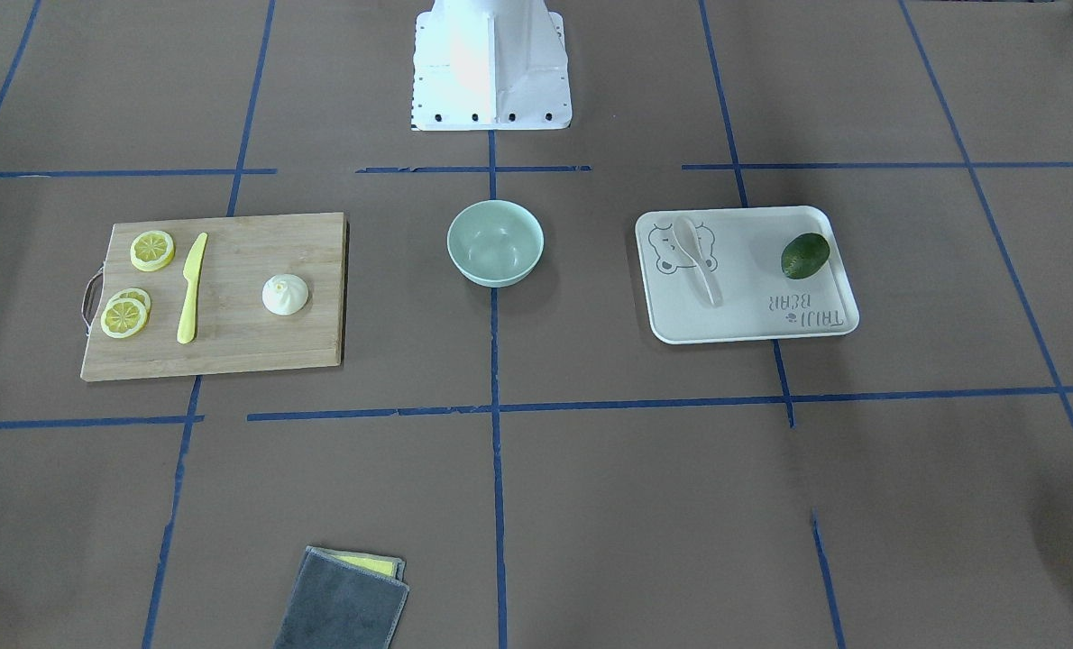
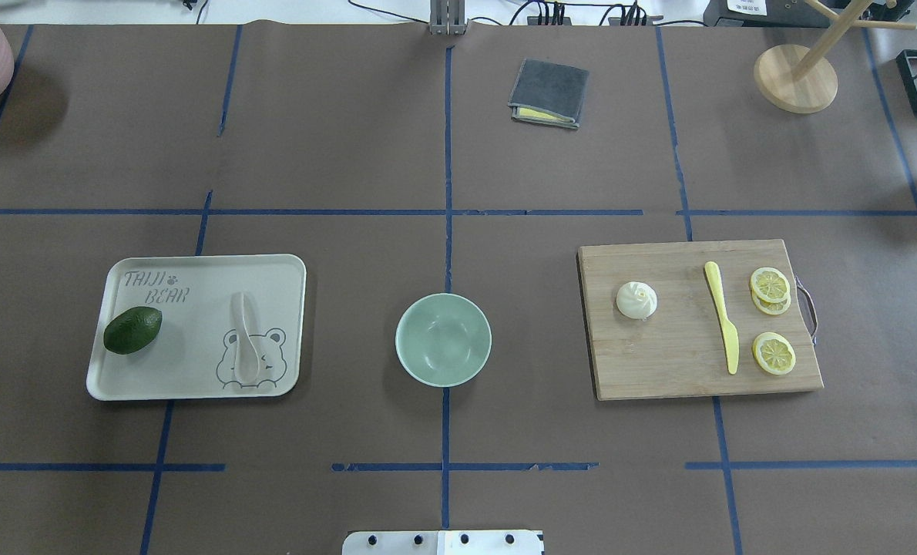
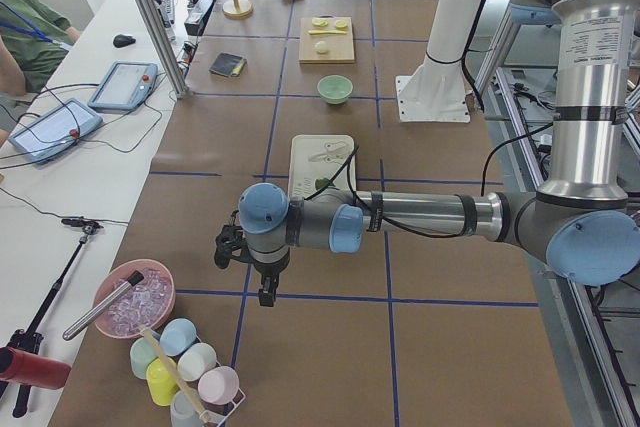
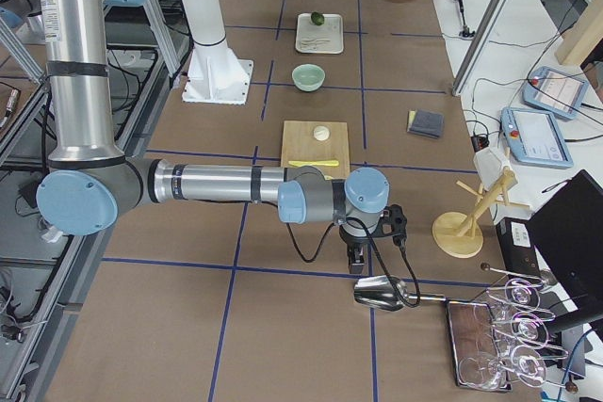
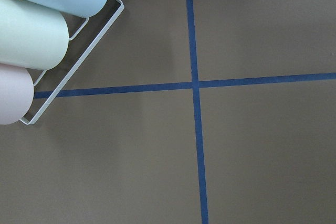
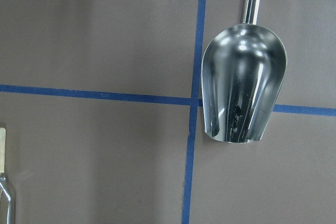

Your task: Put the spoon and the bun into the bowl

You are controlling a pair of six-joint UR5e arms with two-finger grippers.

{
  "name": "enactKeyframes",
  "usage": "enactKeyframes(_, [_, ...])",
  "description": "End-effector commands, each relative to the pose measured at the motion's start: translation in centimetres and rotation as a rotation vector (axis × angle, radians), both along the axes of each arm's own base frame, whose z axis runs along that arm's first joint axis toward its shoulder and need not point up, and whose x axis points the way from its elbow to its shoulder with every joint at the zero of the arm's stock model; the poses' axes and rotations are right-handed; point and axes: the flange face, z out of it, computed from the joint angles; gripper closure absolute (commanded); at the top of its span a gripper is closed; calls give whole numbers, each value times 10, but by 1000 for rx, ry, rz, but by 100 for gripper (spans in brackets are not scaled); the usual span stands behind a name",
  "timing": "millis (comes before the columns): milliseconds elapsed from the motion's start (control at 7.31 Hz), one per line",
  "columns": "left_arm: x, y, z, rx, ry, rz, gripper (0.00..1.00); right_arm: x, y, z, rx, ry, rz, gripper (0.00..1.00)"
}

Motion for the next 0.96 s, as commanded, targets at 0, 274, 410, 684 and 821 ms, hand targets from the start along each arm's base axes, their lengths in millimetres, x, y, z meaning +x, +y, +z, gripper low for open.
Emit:
enactKeyframes(0, [1, 0, 0, -2, 1, -1, 0, 0, 0, 0, 1, -2, 0, 0])
enactKeyframes(274, [1, -2, -8, 12, 3, 0, 0, 0, -1, -3, 5, -2, 2, 0])
enactKeyframes(410, [4, -4, -23, 41, 33, 5, 0, 0, -1, -7, 13, -2, 1, 0])
enactKeyframes(684, [44, -11, -67, 141, 67, 69, 0, 0, -5, -11, 10, 0, 13, 0])
enactKeyframes(821, [70, -9, -108, 141, 84, 44, 0, 0, -7, -15, 15, -3, 17, 0])
